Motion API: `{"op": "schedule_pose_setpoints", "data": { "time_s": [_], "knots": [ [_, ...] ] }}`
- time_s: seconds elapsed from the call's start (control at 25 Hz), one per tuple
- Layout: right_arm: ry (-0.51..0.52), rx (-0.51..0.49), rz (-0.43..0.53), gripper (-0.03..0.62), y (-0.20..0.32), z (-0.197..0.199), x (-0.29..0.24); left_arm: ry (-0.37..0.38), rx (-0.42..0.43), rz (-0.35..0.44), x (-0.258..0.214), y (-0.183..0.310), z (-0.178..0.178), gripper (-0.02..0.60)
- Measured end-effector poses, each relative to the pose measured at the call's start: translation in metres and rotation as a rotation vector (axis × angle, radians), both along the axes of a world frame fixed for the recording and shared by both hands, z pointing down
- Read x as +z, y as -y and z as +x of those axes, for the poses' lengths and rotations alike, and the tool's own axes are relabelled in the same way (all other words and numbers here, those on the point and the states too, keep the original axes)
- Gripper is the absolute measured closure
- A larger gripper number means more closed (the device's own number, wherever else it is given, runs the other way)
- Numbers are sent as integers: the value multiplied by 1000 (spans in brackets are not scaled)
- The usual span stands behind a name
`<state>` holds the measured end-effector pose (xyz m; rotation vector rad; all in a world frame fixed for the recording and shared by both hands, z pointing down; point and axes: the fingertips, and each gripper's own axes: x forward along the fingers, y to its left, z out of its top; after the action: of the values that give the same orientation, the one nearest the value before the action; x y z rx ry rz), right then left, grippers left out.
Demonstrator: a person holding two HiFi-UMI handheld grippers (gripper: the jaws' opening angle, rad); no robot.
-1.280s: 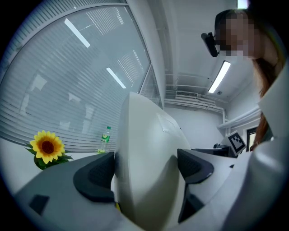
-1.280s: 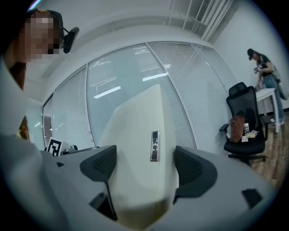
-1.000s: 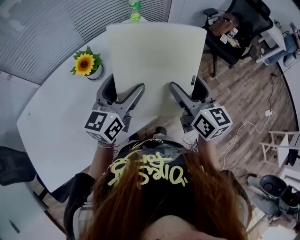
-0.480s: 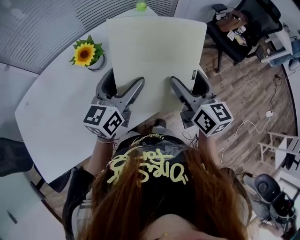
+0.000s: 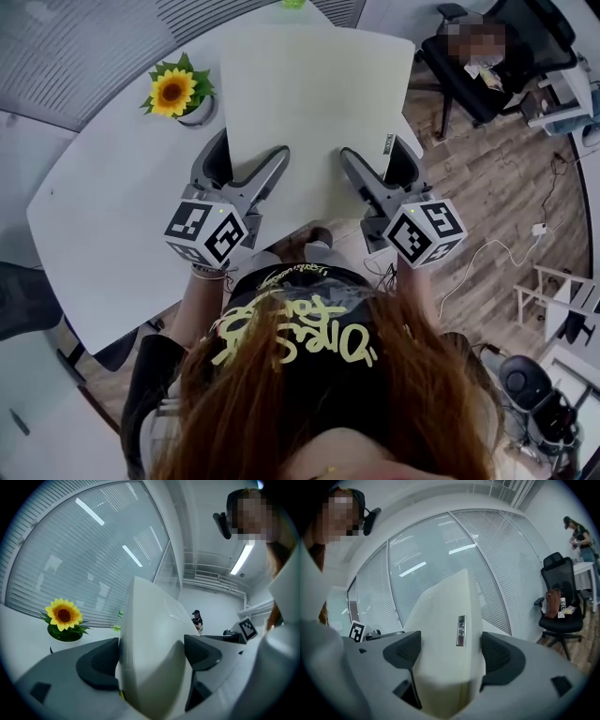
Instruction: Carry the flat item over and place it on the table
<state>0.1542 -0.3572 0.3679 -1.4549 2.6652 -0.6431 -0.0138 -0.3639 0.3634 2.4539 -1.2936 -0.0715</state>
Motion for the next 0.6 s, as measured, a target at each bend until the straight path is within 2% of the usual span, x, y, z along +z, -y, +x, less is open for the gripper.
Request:
{"op": "schedule_pose_setpoints", "data": {
  "time_s": [0.6],
  "knots": [
    [-16,-2,-74,203,-1,-4,29,8,-1,-77,29,1,-3,147]
  ]
}}
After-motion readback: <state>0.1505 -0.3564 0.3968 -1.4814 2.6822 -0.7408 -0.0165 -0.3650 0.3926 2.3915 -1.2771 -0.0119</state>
